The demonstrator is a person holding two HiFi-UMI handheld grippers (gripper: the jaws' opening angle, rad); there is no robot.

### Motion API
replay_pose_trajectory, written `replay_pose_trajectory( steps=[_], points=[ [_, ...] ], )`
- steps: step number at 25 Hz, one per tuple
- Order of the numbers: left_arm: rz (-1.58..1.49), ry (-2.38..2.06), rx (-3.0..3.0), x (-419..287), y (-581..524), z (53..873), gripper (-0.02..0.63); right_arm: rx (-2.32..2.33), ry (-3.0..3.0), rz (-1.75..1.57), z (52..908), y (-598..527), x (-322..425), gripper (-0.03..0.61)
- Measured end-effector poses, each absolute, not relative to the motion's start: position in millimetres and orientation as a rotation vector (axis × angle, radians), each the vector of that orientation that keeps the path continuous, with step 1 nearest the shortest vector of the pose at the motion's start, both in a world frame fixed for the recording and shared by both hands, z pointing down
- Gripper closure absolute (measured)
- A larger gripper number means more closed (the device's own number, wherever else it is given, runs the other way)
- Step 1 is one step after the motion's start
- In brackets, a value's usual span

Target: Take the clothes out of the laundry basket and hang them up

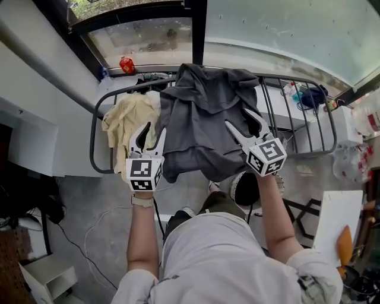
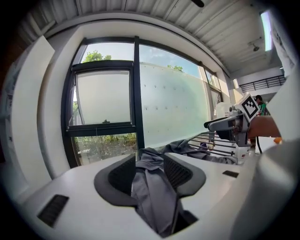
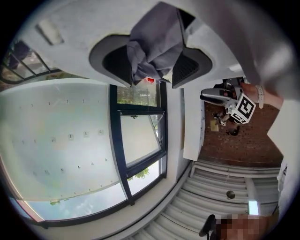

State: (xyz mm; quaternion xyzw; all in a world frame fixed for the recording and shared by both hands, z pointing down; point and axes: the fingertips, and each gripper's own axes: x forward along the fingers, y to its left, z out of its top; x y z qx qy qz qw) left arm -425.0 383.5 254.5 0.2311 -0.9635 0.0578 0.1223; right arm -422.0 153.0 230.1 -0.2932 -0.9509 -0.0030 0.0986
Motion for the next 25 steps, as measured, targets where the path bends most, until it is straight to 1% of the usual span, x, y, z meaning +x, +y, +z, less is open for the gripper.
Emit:
replay_pose_trajectory(
  steps=[4,8,13,17,25],
  points=[
    [0.144,-2.855,0.686,-373.0,400.9,242.2,0.44,-0.965,-2.85,0.056,215.4,188.9,-375.2,0.332],
    [0.151,-2.897,0.704,-325.7,418.8,231.0,0.44,-1.053,-2.882,-0.016,203.5,222.3,-334.1,0.338],
    [0.114,-2.983,0.701,-277.3,440.4,216.7,0.44,-1.167,-2.872,-0.048,200.5,258.8,-288.5,0.367],
    [0.142,-3.012,0.722,-250.1,445.6,212.1,0.44,-1.218,-2.861,-0.088,203.4,279.4,-261.6,0.376],
    [0.119,-3.0,0.713,-221.1,453.2,223.9,0.44,-1.257,-2.843,-0.134,216.6,306.4,-228.3,0.376]
  ],
)
